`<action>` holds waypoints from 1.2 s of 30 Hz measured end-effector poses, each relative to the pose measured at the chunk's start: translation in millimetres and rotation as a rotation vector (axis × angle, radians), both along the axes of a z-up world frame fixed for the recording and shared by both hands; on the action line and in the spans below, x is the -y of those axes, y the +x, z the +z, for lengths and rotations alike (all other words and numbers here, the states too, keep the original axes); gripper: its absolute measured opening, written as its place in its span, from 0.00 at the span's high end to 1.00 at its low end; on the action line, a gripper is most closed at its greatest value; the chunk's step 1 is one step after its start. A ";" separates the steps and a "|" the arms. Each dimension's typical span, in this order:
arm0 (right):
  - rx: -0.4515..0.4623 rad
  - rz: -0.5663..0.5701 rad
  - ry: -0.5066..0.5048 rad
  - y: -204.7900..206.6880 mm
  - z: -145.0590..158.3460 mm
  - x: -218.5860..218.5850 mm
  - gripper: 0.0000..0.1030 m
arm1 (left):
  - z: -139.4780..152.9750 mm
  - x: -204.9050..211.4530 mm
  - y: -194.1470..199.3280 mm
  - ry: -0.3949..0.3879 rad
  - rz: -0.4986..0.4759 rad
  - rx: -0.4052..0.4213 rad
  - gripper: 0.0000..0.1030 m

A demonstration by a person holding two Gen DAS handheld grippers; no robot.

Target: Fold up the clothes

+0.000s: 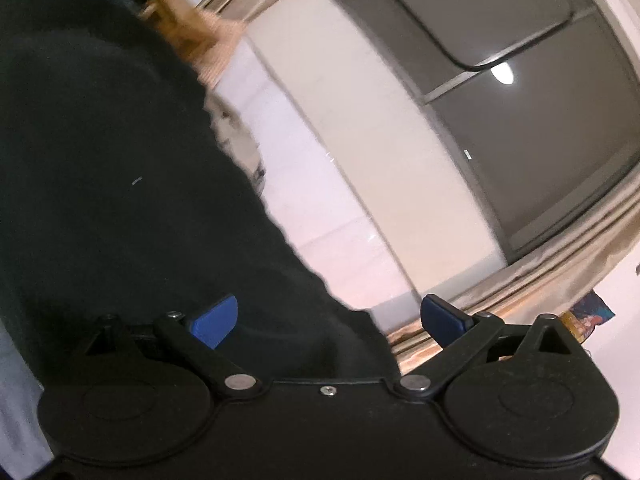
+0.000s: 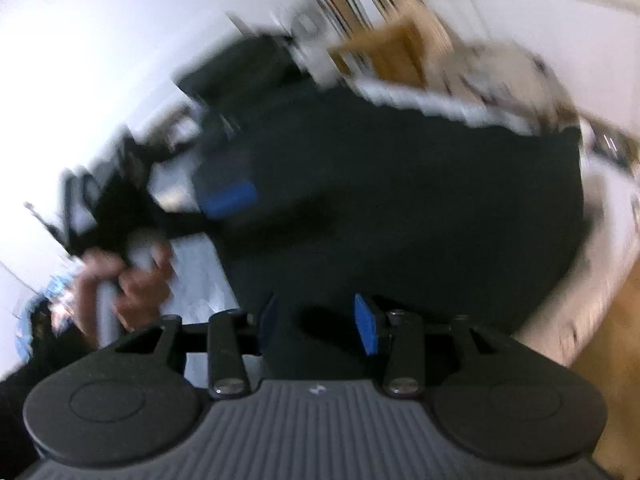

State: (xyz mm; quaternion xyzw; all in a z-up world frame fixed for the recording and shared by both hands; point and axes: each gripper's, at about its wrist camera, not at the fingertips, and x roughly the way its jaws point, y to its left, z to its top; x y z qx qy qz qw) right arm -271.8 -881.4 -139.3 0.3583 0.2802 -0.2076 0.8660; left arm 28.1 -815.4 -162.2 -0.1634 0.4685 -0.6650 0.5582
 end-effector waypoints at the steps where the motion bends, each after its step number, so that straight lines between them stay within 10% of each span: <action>1: -0.011 0.002 0.002 -1.1 -2.7 -1.2 0.60 | -2.3 -1.6 6.7 -0.004 0.011 0.013 0.07; 12: -0.134 0.028 0.027 -12.8 -32.7 -14.0 0.60 | -10.0 -14.0 115.7 0.089 0.367 0.156 0.11; 16: -0.151 0.030 0.041 -14.8 -36.6 -17.0 0.60 | -8.9 -14.2 145.7 0.119 0.417 0.080 0.11; 22: -0.164 0.041 0.033 -14.4 -36.0 -21.4 0.60 | 22.7 -4.6 105.0 -0.041 0.204 -0.011 0.00; 26: -0.171 0.046 0.026 -16.1 -37.1 -22.9 0.59 | 17.8 36.9 80.1 -0.011 0.061 -0.044 0.00; 36: -0.181 0.061 0.023 -15.4 -40.7 -26.0 0.59 | -3.4 70.2 140.3 0.137 0.234 0.156 0.07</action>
